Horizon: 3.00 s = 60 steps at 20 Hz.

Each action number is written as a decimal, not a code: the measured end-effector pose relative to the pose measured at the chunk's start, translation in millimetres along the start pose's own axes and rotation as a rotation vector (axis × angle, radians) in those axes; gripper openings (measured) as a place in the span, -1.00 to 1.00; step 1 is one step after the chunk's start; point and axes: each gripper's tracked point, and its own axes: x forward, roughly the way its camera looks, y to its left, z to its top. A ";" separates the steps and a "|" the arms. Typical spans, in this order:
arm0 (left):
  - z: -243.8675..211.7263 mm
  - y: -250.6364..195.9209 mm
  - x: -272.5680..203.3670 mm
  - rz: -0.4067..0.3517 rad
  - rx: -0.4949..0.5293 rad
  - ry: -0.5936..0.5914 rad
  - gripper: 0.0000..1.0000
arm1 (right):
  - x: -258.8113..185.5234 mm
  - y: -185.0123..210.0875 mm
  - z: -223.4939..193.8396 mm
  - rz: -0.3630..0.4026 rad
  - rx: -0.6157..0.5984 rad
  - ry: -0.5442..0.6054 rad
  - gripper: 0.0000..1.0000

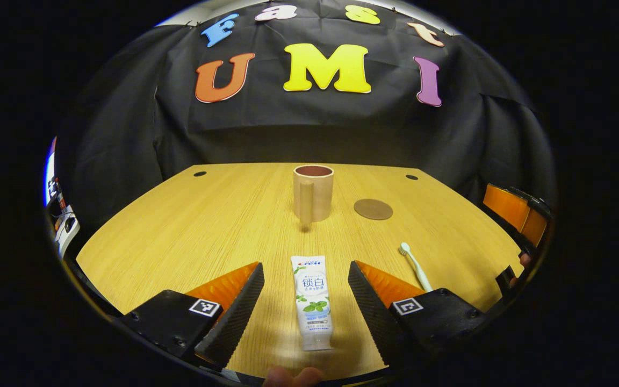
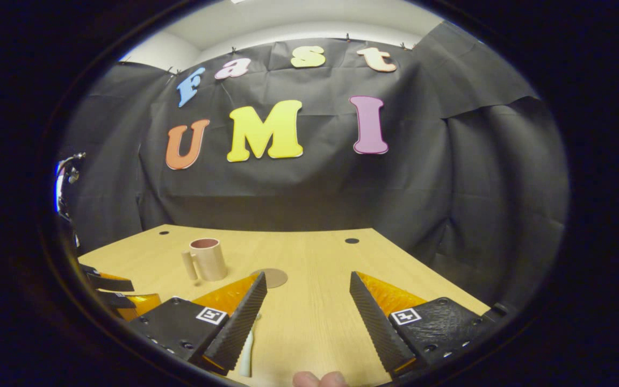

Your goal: Put the toothbrush and toothpaste on the desktop into the cup, then pick up the cup and place it on the coaster on the desktop.

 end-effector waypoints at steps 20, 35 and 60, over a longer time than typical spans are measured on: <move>-46.3 -4.2 30.1 0.010 0.011 0.198 0.36 | 9.8 27.8 -47.7 0.061 -0.037 0.123 0.89; -16.8 0.1 12.3 -0.013 -0.011 0.084 -0.19 | 9.8 65.8 -86.4 0.124 -0.083 0.250 0.89; 54.5 32.9 -13.2 -0.023 -0.056 -0.123 -0.22 | 41.4 77.9 -142.9 0.021 -0.042 0.479 -0.78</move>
